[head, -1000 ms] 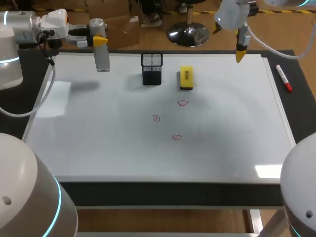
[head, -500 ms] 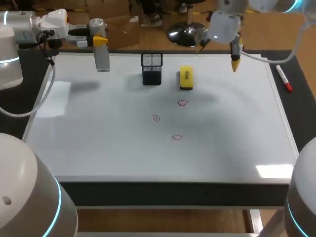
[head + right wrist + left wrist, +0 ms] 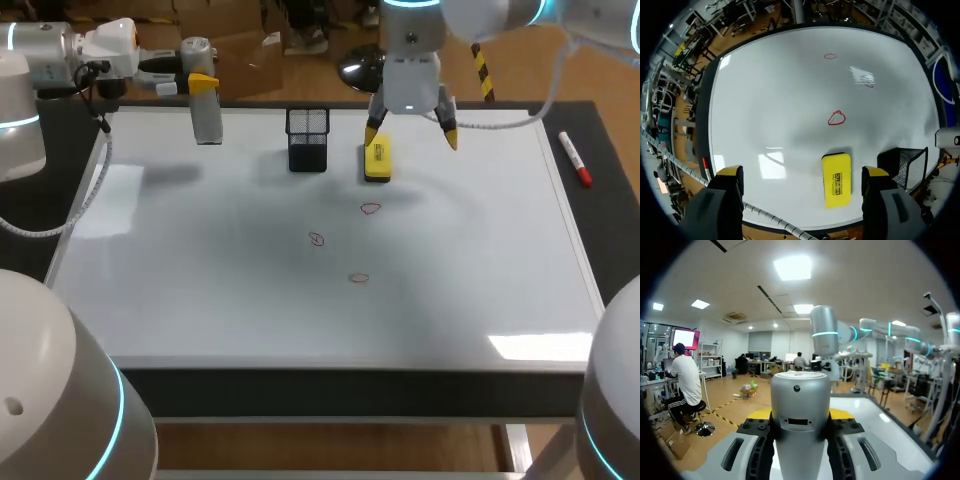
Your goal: Pick up the inspection probe, press it on each red-marked spot on the whiteboard one by one, put down the probe, pick up the eraser, and wipe off all the red marks.
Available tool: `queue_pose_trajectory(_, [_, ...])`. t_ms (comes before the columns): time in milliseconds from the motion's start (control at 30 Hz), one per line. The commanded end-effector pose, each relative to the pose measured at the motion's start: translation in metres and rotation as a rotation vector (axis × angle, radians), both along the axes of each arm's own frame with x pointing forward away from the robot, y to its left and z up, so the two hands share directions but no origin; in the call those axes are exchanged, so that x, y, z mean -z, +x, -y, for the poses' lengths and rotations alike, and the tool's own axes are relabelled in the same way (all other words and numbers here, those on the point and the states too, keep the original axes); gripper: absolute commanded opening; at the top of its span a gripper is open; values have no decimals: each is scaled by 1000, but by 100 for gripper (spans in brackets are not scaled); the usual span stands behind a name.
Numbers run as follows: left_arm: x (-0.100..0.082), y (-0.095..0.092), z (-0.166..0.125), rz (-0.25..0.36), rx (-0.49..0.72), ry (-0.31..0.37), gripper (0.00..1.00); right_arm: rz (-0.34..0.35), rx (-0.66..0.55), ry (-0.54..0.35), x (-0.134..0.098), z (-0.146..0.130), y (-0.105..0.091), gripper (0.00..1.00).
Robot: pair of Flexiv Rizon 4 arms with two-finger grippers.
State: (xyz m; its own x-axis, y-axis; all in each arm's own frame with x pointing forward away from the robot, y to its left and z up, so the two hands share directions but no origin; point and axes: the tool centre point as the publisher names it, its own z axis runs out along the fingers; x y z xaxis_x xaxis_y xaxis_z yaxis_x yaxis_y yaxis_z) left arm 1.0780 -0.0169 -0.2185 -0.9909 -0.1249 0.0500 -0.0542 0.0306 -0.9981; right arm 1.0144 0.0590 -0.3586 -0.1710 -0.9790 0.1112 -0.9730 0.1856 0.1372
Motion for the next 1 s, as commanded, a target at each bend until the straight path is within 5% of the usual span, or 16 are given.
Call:
queue_pose_trajectory(33, [-1,0,0,0,1,1,0,-1,-46,-22,1,-3,-1,100])
queue_pose_trajectory(333, [-1,0,0,0,1,1,0,26,-13,57,15,-8,7,100])
queue_pose_trajectory(1000, [-1,0,0,0,1,1,0,47,31,71,34,-33,36,100])
